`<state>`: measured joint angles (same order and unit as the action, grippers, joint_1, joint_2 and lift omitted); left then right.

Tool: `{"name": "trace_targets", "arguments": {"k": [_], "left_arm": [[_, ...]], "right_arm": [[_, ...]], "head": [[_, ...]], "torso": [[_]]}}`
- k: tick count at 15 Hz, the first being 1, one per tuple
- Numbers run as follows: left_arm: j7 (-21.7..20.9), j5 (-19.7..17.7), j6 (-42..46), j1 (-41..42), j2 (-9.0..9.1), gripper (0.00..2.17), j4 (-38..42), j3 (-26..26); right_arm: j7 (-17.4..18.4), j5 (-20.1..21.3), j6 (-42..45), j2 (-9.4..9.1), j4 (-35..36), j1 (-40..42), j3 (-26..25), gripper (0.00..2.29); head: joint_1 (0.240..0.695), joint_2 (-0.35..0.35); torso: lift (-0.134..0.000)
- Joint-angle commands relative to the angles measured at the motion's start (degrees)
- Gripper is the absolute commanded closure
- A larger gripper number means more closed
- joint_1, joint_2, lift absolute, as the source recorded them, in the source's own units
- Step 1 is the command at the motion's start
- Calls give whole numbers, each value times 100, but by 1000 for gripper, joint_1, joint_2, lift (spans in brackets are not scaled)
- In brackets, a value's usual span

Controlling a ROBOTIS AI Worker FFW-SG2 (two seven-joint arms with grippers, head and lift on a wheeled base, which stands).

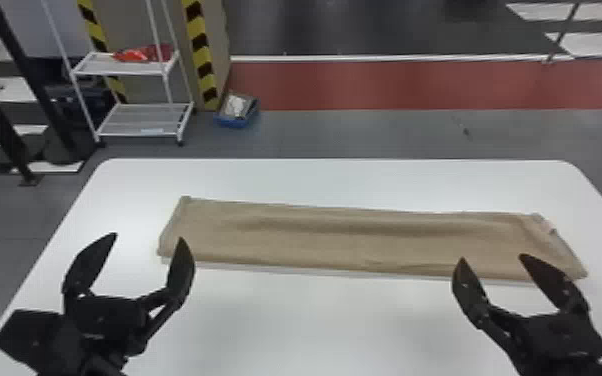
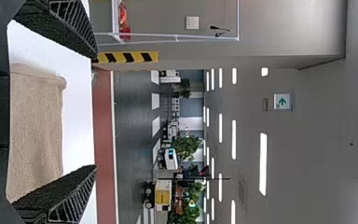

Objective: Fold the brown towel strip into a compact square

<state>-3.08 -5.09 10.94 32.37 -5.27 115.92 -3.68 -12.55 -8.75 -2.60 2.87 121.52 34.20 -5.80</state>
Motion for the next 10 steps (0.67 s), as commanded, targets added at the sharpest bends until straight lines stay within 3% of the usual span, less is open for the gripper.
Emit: {"name": "trace_targets", "arguments": {"k": [1,10], "left_arm": [[0,8,0,-2,0,29,1,-10],[-18,-53,-176,-20,0,29,54,7]], "right_arm": [[-2,-13,-18,-6,-14,-18,-8,90],[-37,-92,17,3,-137,-97,-8,93]], "head": [[695,29],[695,30]], "torso": [[-116],[-116]]}}
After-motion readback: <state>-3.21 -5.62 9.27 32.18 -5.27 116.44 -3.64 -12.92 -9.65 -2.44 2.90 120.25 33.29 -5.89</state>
